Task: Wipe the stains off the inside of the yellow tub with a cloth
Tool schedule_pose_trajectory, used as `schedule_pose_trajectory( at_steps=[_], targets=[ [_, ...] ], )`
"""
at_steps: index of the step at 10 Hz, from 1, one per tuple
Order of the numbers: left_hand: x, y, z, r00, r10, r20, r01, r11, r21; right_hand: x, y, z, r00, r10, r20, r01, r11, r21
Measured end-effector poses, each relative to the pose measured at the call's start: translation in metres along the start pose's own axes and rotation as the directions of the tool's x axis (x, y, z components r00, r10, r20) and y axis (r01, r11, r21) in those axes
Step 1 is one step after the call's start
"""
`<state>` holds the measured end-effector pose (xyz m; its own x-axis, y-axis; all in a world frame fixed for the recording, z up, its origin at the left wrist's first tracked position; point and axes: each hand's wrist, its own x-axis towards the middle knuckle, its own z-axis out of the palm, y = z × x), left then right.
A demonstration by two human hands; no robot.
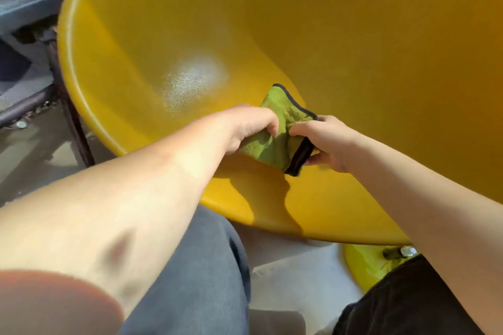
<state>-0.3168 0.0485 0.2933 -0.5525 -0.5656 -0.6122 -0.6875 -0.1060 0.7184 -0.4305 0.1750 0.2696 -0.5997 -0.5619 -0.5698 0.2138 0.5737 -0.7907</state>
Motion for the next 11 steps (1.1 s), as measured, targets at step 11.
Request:
schedule_pose_trajectory(
  at_steps=[11],
  targets=[
    [-0.025,-0.404,-0.149,0.881,-0.305,-0.362,0.406,0.881,0.244,-0.064,0.044,0.318,0.843,-0.096,0.53,0.513,0.439,-0.738]
  ],
)
